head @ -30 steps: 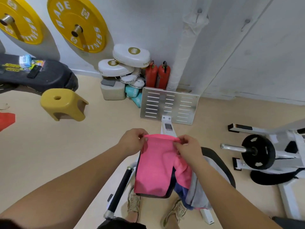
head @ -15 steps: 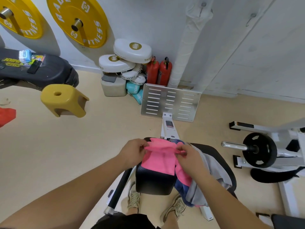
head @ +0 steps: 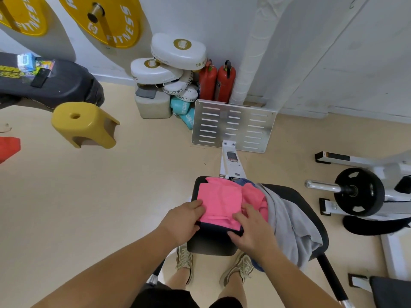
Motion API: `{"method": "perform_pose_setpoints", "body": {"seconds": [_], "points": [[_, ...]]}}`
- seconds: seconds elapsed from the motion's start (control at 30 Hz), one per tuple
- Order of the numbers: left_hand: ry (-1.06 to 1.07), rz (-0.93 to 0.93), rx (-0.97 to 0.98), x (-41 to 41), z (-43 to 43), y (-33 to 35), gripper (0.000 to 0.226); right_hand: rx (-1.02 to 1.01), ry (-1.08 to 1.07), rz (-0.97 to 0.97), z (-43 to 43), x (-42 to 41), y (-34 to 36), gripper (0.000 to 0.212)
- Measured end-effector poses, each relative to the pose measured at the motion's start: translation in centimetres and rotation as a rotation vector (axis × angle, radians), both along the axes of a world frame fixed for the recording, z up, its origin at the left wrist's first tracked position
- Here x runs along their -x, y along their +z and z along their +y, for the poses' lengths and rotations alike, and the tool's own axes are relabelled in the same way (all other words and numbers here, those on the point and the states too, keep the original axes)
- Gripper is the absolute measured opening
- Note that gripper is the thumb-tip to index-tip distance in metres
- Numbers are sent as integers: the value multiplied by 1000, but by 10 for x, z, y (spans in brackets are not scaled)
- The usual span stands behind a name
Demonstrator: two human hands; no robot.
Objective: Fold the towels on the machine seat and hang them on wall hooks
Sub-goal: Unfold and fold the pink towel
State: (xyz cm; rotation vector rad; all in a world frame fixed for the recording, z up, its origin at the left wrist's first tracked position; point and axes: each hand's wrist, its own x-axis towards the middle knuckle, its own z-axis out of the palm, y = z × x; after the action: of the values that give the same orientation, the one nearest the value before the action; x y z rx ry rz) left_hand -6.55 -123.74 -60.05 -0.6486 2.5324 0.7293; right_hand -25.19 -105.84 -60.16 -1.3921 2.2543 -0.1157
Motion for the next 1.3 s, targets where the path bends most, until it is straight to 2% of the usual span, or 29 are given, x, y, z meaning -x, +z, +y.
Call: {"method": "perform_pose_setpoints", "body": {"seconds": [0.07, 0.23, 0.33, 0.43, 0.53, 0.63, 0.73, 0.8, 0.9, 1.03, 1.1, 1.2, 1.3], "points": [[-23, 27, 92, 3, 3, 0, 43, -3, 69, 97, 3, -1, -2, 40], [-119, 157, 221, -4, 5, 2, 45, 182, 189, 139, -1, -6, 1, 6], [-150, 225, 227, -22, 16, 2, 36, 236, 279, 145, 8, -14, 2, 8], [-183, 225, 236, -35, 30, 4, 26, 202, 337, 97, 15, -20, 3, 7], [-148, 167, 188, -32, 36, 16, 34, 154, 256, 30, 11, -21, 11, 26], [-120, 259, 230, -14, 30, 22, 32, 124, 179, 96, -3, -17, 14, 18], [-93, 230, 213, 4, 22, 11, 42, -64, 120, 91, -13, -19, 5, 47], [-89, 160, 167, 8, 19, 3, 52, -135, 86, 62, -14, -24, -2, 56], [-108, 90, 154, 6, 20, 1, 66, -109, 62, 71, -12, -28, -6, 57], [-57, 102, 193, 6, 23, -4, 67, -142, 28, -56, -20, -20, 6, 59], [-66, 61, 172, 11, 25, 0, 67, -87, -17, -64, -18, -15, 14, 51], [-46, 74, 193, 24, 33, 12, 63, 17, -207, 31, 7, 4, 29, 44], [-48, 230, 158, 38, 46, 27, 55, -69, -445, 152, 41, 35, 29, 49]]}}
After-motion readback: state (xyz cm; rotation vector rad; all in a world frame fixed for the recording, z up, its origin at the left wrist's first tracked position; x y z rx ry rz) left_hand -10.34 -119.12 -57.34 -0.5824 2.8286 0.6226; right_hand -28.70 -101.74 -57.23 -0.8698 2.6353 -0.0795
